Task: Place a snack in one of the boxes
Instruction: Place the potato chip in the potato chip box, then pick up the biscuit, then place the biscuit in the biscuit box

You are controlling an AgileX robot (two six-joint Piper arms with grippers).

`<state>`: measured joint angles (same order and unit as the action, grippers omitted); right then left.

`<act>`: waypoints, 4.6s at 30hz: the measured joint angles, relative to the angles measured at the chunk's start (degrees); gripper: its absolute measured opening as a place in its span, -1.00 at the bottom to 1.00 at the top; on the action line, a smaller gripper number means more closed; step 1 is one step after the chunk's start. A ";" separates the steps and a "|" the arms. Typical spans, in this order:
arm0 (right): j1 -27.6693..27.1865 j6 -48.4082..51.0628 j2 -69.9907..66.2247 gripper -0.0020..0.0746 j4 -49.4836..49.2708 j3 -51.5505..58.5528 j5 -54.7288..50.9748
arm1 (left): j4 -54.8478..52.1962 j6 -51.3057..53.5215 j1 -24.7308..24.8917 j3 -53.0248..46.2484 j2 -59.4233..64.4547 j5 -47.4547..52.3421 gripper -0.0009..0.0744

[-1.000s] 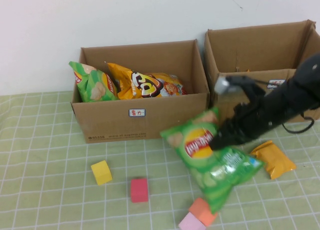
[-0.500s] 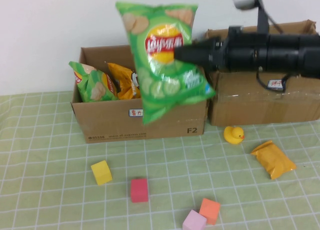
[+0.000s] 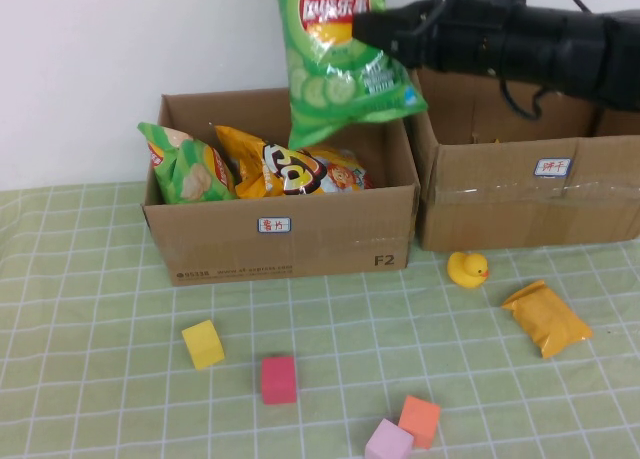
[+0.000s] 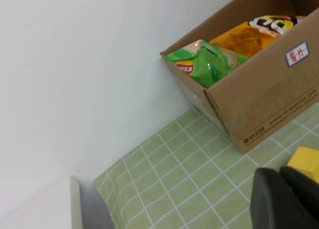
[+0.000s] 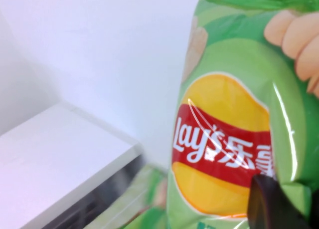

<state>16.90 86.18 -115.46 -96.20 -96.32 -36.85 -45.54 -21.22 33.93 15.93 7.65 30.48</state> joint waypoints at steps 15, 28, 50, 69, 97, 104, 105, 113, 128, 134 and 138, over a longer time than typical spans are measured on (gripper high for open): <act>1.87 -7.14 -11.43 0.13 9.14 -11.65 6.32 | 0.00 -0.60 0.00 0.00 0.00 0.00 -0.98; 1.76 -37.16 1.82 0.01 59.17 -12.13 -14.42 | 0.00 -0.87 0.00 0.00 0.00 0.00 -0.98; -1.27 -79.26 12.50 -0.06 106.98 22.94 -6.33 | -0.44 -1.66 0.00 0.00 0.00 0.20 -0.98; -1.27 -80.83 6.35 0.61 100.50 33.42 14.89 | -0.44 -2.36 0.00 0.00 0.00 0.01 -0.98; -1.27 -86.18 -3.59 0.14 100.11 25.18 7.19 | -0.67 -2.77 0.00 0.00 0.00 0.01 -0.98; -1.17 -87.72 2.18 0.14 95.17 18.56 -1.90 | -0.67 -2.77 0.00 0.00 0.00 0.01 -0.98; -1.17 -87.38 3.94 0.14 93.89 17.60 -2.46 | -0.67 -2.77 0.00 0.00 0.00 0.01 -0.98; -1.17 -85.64 16.26 0.14 90.40 10.08 6.38 | -0.67 -2.77 0.00 0.00 0.00 0.01 -0.98; -1.17 -85.48 3.26 0.30 83.41 8.18 33.77 | -0.78 -3.68 0.00 0.00 0.00 0.13 -0.98; -1.17 -85.38 -0.31 0.56 80.08 6.40 28.35 | -0.78 -3.68 0.00 0.00 0.00 0.13 -0.98; -1.17 -82.30 2.51 0.36 79.91 4.72 23.17 | -0.78 -3.68 0.00 0.00 0.00 0.13 -0.98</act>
<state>15.73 3.88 -112.95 -16.29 -91.60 -13.68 -46.32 -24.90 33.93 15.93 7.65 30.61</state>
